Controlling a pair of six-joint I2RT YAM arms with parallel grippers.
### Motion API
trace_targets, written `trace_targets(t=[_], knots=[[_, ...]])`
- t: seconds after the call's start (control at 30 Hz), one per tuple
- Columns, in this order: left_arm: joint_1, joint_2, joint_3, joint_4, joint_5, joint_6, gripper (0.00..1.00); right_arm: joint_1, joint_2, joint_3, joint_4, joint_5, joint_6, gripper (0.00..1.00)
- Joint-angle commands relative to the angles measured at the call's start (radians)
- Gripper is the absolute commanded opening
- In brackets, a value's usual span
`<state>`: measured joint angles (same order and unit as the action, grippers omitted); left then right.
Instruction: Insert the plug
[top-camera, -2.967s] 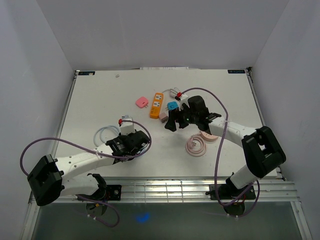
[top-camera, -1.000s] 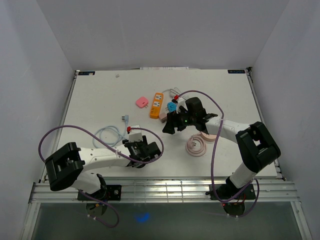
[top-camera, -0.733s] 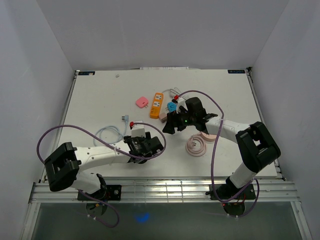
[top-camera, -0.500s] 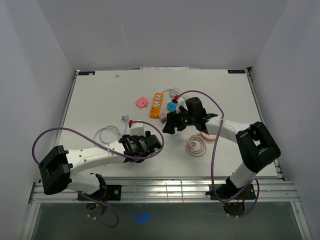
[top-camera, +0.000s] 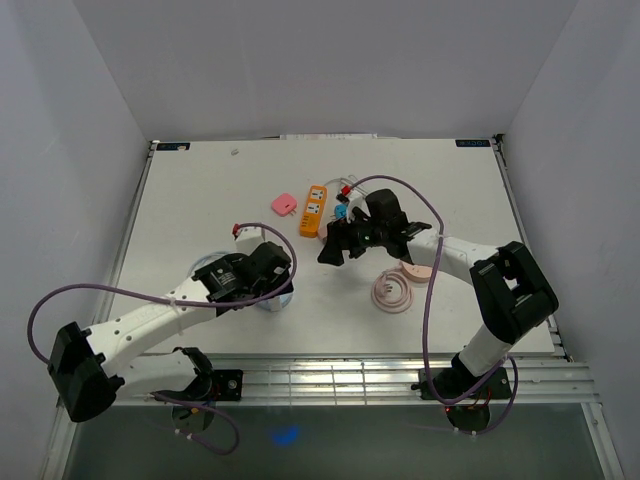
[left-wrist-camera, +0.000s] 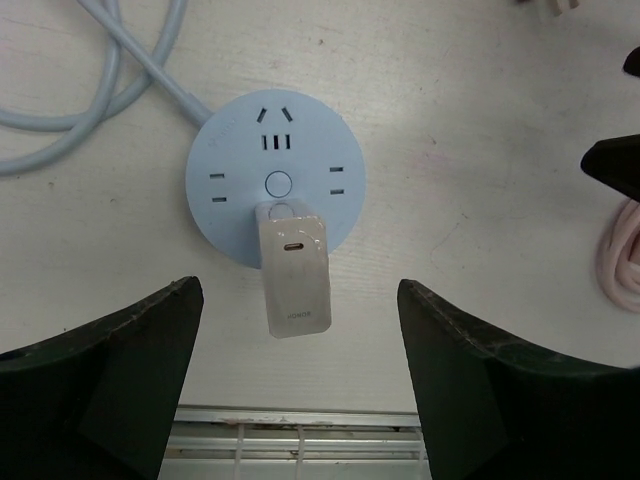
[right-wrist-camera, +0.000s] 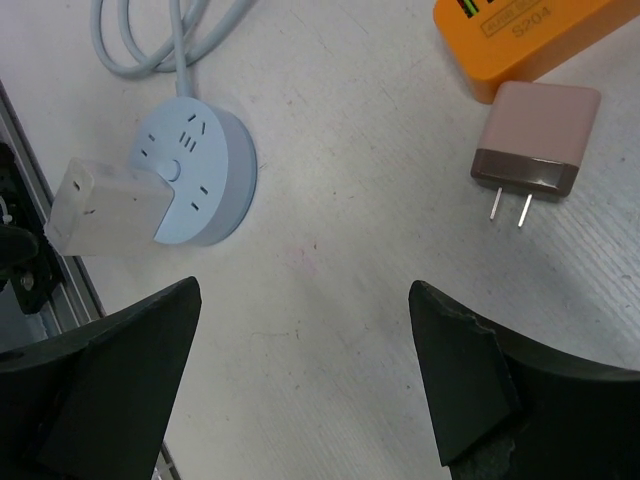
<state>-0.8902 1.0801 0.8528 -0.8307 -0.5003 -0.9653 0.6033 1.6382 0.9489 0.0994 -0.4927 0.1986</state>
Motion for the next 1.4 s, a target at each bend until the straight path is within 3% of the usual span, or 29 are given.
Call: trace_targets(t=[0.0, 0.33, 0.57, 0.83, 1.07, 1.13, 1.17, 1.23, 1.37], knots=[[0.007, 0.081, 0.048, -0.01, 0.072, 0.051, 0.9, 0.006, 0.005, 0.044, -0.015, 0.006, -0.016, 0.9], [0.026, 0.195, 0.088, 0.005, 0.088, 0.089, 0.84, 0.004, -0.024, 0.022, -0.017, 0.032, -0.024, 0.9], [0.097, 0.215, 0.048, 0.067, 0.15, 0.145, 0.71, -0.01, -0.086, -0.015, -0.017, 0.129, -0.018, 0.89], [0.132, 0.227, 0.038, 0.085, 0.218, 0.238, 0.48, -0.054, -0.101, -0.038, 0.003, 0.092, 0.004, 0.88], [0.134, 0.218, 0.02, 0.074, 0.261, 0.264, 0.5, -0.069, -0.104, -0.047, 0.011, 0.082, 0.009, 0.88], [0.134, 0.216, 0.008, 0.099, 0.281, 0.299, 0.44, -0.073, -0.107, -0.052, 0.013, 0.079, 0.009, 0.88], [0.134, 0.213, 0.003, 0.108, 0.286, 0.339, 0.35, -0.076, -0.107, -0.05, 0.014, 0.08, 0.01, 0.88], [0.135, 0.211, -0.003, 0.133, 0.289, 0.376, 0.34, -0.077, -0.112, -0.053, 0.014, 0.079, 0.01, 0.88], [0.134, 0.202, -0.012, 0.203, 0.331, 0.454, 0.42, -0.089, -0.118, -0.058, 0.02, 0.077, 0.013, 0.88]])
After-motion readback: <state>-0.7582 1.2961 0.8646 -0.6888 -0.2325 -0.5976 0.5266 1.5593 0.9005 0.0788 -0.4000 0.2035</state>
